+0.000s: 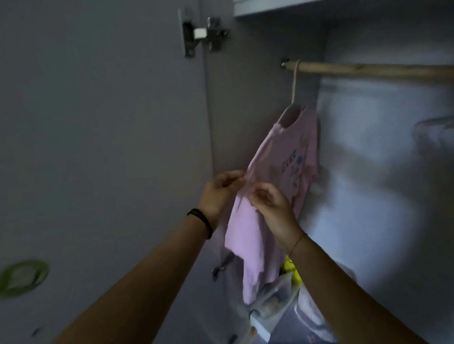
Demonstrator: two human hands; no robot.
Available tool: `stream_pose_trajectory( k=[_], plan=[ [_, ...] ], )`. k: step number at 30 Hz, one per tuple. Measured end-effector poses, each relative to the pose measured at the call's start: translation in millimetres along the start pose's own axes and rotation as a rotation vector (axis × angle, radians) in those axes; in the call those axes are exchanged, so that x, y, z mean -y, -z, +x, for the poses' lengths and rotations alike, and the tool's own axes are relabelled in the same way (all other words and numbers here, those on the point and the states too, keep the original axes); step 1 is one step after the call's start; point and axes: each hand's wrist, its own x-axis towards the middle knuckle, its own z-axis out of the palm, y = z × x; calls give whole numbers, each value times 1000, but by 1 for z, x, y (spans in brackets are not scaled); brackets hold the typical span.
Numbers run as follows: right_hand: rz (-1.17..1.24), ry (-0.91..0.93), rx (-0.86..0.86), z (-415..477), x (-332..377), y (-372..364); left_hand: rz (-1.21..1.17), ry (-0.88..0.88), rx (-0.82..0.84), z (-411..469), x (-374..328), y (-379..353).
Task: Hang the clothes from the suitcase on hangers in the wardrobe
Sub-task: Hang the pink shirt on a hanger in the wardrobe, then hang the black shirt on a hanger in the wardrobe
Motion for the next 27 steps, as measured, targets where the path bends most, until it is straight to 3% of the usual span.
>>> stream_pose_trajectory(
  k=[8, 27],
  plan=[
    [-171, -32, 275, -91, -27, -55, 292, 89, -57, -143, 39, 85],
    [-200, -274, 694, -421, -43, -267, 344, 507, -359, -582, 120, 299]
  ],
)
